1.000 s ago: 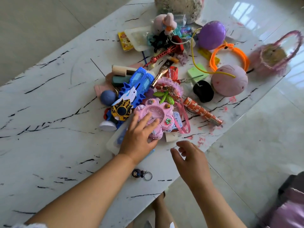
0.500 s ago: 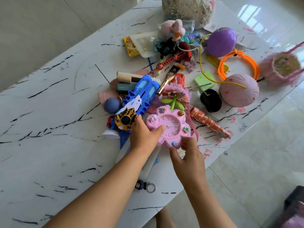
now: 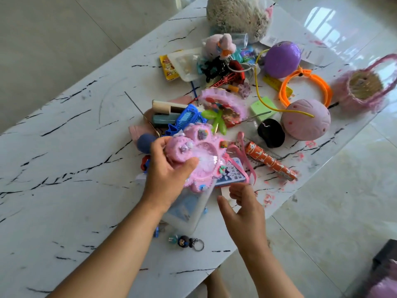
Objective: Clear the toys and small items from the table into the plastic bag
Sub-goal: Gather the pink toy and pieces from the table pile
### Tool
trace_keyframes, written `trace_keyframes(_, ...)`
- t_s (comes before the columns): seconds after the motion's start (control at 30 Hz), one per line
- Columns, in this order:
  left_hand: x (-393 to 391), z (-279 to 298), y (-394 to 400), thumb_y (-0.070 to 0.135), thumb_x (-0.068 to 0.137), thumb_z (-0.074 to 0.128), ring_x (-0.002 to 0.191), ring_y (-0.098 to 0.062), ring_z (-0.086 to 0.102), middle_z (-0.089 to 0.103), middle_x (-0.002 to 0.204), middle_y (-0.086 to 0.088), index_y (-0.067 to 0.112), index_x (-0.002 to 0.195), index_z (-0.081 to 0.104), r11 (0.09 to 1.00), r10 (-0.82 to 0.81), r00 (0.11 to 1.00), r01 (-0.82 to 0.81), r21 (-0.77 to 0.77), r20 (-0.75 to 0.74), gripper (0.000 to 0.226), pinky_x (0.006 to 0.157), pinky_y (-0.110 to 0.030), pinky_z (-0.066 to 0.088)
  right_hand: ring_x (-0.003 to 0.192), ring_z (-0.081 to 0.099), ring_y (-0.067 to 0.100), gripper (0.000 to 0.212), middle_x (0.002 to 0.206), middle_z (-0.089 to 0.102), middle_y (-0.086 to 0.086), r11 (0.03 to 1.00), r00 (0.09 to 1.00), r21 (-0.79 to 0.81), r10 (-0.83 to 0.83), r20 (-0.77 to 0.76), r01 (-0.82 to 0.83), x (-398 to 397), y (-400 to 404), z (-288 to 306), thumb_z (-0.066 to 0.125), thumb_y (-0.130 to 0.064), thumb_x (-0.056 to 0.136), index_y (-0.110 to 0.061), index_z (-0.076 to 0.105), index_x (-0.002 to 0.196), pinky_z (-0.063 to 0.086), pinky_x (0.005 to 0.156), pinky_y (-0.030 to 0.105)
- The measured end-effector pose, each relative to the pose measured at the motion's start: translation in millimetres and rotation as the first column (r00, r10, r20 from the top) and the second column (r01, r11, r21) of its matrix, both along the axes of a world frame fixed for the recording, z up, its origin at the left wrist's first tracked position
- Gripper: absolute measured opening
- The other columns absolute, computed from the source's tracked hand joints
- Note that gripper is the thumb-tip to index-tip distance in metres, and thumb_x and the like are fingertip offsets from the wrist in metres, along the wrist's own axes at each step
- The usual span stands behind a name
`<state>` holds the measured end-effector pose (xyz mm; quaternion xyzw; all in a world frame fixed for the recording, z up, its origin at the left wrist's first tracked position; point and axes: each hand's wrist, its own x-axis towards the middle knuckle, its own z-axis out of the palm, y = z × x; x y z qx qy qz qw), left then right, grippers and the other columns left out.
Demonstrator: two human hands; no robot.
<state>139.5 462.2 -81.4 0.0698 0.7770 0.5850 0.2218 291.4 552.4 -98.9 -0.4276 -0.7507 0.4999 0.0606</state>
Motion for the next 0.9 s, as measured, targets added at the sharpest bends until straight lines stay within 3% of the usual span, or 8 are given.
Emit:
trace_keyframes(0.07,-7,3,-23,0.023,0.062,0.075,0.086,0.003,0.062,0.059,0.104,0.008,0.031,0.101,0.043,0.997,0.074,0.997,-0.074,0.013,-0.002,0.051,0.077,-0.014,0.051,0.096,0.057,0.012,0.029,0.1,0.062,-0.007,0.998,0.996,-0.018,0.053,0.076,-0.052,-8,-7,-4,0.069,-0.023,0.08,-0.022,0.053,0.104,0.045,0.08,0.025)
trace_keyframes(0.3,-9,-17,-97,0.022,0.064,0.073,0.09,-0.003,0.066,0.066,0.104,0.006,0.032,0.104,0.045,0.971,0.241,0.967,-0.24,-0.014,0.087,0.05,0.079,-0.025,0.055,0.104,0.056,0.029,0.063,0.122,0.057,0.011,0.994,0.947,-0.074,0.101,0.306,-0.082,-41,-45,-30,0.061,-0.025,0.082,-0.023,0.028,0.135,0.044,0.081,0.033)
trace_keyframes(0.43,0,-20,-116,0.022,0.064,0.074,0.088,-0.003,0.067,0.07,0.096,0.013,0.033,0.102,0.046,0.963,0.269,0.955,-0.271,0.004,0.123,0.048,0.071,-0.018,0.055,0.115,0.049,0.027,0.066,0.124,0.05,0.01,0.99,0.982,-0.131,-0.029,0.186,0.054,-49,-56,-32,0.055,-0.001,0.082,-0.028,0.034,0.138,0.039,0.093,0.028)
trace_keyframes(0.53,2,-14,-123,0.023,0.062,0.074,0.087,-0.004,0.067,0.069,0.097,0.01,0.032,0.102,0.046,0.958,0.283,0.95,-0.286,0.003,0.136,0.05,0.072,-0.02,0.055,0.111,0.049,0.021,0.063,0.121,0.05,0.005,0.999,0.993,0.006,-0.049,0.104,0.048,-46,-54,-20,0.045,0.008,0.079,-0.021,0.043,0.135,0.032,0.081,0.015)
trace_keyframes(0.73,6,11,-128,0.022,0.061,0.076,0.084,-0.003,0.067,0.067,0.099,0.006,0.033,0.101,0.047,0.968,0.248,0.955,-0.25,-0.006,0.163,0.05,0.077,-0.032,0.052,0.077,0.054,0.021,0.06,0.095,0.054,-0.004,0.963,0.997,0.26,-0.069,-0.046,0.078,-22,-45,27,0.046,0.013,0.075,-0.019,0.055,0.125,0.038,0.067,0.022)
trace_keyframes(0.8,10,21,-126,0.015,0.064,0.08,0.081,-0.001,0.067,0.066,0.101,0.004,0.033,0.099,0.047,0.976,0.215,0.963,-0.217,-0.009,0.162,0.051,0.073,-0.029,0.052,0.08,0.055,0.022,0.063,0.099,0.057,0.0,0.961,0.993,0.249,-0.103,-0.064,0.116,-10,-42,39,0.046,0.014,0.075,-0.02,0.053,0.127,0.038,0.068,0.021)
trace_keyframes(0.9,17,28,-118,0.003,0.075,0.074,0.077,0.003,0.066,0.065,0.101,0.004,0.032,0.098,0.046,0.982,0.187,0.969,-0.187,-0.015,0.163,0.046,0.063,-0.019,0.054,0.089,0.055,0.023,0.079,0.108,0.061,0.004,0.966,0.98,0.168,-0.19,-0.054,0.197,6,-35,44,0.045,0.015,0.073,-0.031,0.041,0.136,0.045,0.075,0.029)
